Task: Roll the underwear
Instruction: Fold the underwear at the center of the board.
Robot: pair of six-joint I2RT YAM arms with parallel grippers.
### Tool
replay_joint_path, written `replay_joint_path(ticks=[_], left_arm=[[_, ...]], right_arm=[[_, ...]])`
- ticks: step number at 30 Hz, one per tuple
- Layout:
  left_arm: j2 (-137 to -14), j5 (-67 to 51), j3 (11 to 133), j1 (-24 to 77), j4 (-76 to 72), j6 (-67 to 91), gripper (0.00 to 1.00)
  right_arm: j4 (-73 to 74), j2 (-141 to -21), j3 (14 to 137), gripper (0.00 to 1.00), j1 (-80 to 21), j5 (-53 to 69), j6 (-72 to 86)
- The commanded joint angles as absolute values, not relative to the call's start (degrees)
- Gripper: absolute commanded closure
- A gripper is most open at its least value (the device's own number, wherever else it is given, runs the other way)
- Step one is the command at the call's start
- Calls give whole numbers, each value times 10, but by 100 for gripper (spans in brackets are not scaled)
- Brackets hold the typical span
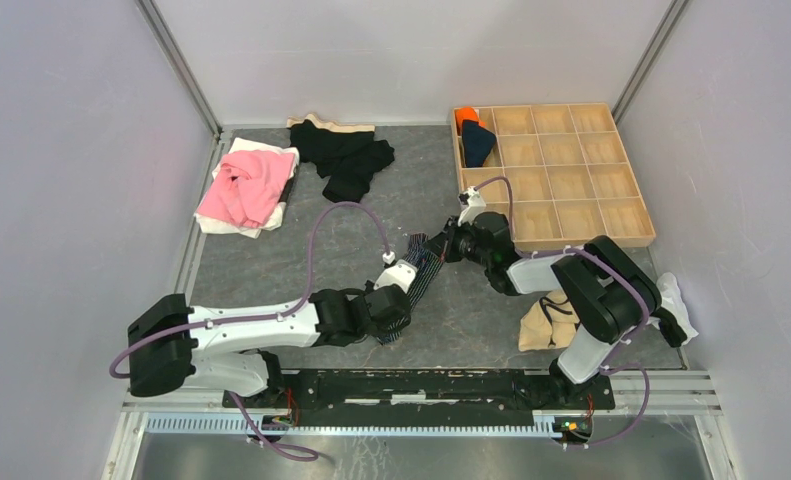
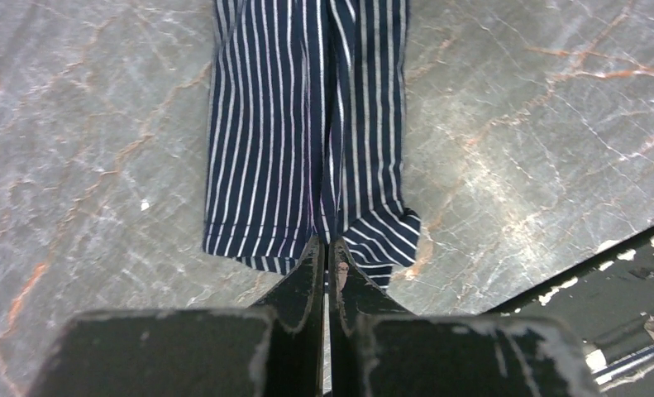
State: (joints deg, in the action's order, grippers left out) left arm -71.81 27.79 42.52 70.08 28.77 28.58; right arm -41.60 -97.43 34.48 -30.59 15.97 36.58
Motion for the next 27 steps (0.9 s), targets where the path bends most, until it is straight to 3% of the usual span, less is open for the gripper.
replay_joint_path(ticks=[1,15,27], left_arm=[[-723,221,407,708,222,253,98],[-765,180,375,715,169,246,98],[-775,194,374,715,166,262,94]], right_arm=[[-386,-951,338,100,-303,127,339],[-352,-948,337,96,-304,105,326],[-305,-904,331,79,-304,75,294]])
